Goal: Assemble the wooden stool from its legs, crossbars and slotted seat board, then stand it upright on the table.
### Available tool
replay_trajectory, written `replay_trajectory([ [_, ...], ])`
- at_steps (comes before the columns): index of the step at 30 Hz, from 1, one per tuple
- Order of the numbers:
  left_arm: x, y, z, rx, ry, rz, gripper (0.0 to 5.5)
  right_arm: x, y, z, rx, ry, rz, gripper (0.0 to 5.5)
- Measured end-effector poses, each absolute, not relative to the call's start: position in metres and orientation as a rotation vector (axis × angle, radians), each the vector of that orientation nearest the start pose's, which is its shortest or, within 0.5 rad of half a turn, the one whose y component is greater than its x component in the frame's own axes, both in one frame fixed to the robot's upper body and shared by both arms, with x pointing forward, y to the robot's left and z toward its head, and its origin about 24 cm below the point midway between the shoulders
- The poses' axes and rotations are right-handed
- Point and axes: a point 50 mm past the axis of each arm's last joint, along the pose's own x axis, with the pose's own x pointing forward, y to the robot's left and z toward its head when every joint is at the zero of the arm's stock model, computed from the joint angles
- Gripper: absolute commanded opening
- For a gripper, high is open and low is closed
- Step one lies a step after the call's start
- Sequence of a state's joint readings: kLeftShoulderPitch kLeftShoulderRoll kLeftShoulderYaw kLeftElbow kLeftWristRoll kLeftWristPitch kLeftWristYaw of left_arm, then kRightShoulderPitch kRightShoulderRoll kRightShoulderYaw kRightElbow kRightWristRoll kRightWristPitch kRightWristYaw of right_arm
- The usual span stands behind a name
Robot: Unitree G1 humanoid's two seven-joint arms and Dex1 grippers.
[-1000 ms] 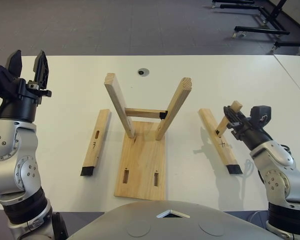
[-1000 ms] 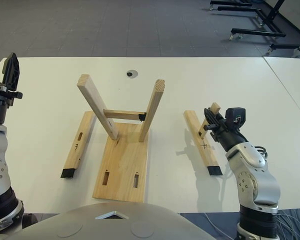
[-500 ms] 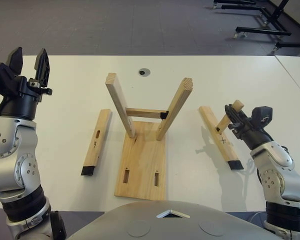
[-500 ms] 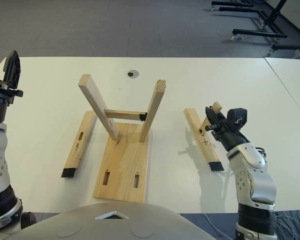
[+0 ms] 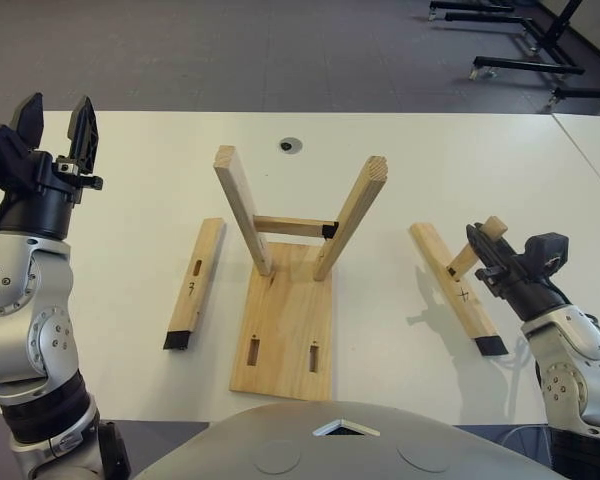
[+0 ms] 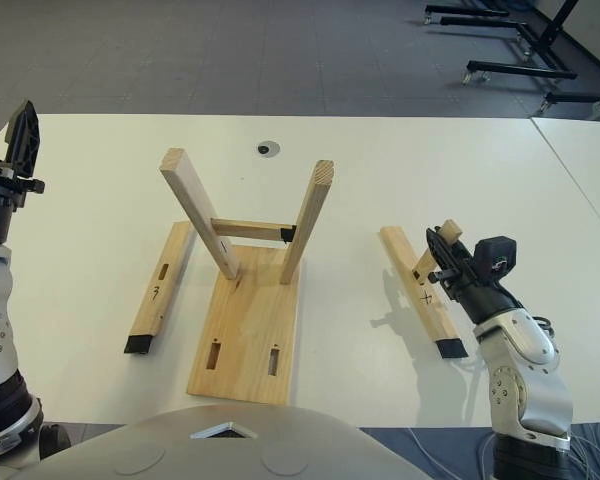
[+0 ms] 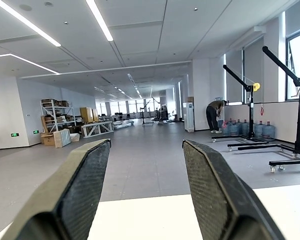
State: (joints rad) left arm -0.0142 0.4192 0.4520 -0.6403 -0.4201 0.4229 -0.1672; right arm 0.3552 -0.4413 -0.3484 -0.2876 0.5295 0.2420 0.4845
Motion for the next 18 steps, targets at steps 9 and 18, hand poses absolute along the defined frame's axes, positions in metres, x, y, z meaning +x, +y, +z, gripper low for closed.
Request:
replay_trajectory([
  [9, 0.217, 0.251, 0.198, 0.132, -0.342, -0.010, 2.63, 0.148, -0.270, 0.027, 0.121, 0.375, 0.154, 1.21],
  [18, 0.220, 0.251, 0.200, 0.139, -0.353, -0.022, 2.63, 0.141, -0.267, 0.025, 0.085, 0.390, 0.149, 2.72],
])
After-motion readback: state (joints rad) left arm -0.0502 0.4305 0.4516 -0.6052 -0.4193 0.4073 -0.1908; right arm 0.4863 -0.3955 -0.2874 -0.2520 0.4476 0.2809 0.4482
